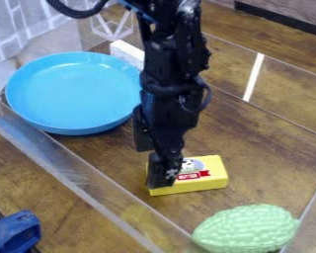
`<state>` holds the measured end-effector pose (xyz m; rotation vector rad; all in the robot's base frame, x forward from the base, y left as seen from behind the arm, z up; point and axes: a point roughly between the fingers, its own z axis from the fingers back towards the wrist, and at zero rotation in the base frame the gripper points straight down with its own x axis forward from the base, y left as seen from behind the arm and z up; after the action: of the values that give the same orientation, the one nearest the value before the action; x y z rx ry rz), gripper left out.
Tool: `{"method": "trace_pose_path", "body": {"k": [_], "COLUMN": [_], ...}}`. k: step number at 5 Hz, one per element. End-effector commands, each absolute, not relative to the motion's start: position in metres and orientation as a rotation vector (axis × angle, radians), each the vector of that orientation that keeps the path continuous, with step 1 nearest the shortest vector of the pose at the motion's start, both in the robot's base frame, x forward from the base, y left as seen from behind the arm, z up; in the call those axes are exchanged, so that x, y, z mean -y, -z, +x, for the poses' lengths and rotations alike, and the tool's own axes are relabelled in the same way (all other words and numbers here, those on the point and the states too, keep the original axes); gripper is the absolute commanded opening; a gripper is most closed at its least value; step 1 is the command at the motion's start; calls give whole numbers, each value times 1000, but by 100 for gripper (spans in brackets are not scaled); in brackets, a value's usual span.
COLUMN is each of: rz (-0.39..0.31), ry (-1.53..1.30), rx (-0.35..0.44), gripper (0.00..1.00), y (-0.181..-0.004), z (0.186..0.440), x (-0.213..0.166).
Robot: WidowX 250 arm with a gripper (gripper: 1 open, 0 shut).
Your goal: Put the yellow brick in the blue tray
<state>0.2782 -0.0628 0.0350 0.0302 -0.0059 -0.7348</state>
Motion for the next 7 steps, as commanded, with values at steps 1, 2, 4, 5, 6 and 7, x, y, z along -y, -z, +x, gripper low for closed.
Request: {"method": "trace_pose_path", "body": {"k": [1, 2, 4, 5, 6, 7], "rz": [29, 27, 32, 37, 41, 41], "ry": [764, 771, 790, 797, 801, 792], "rx": [53, 63, 85, 97, 108, 119], "gripper": [100, 100, 100, 100, 0, 0], "y": [-35, -28, -25, -24, -25, -29], "z": [281, 282, 286, 288, 291, 293], "x": [70, 71, 71, 70, 69, 70]}}
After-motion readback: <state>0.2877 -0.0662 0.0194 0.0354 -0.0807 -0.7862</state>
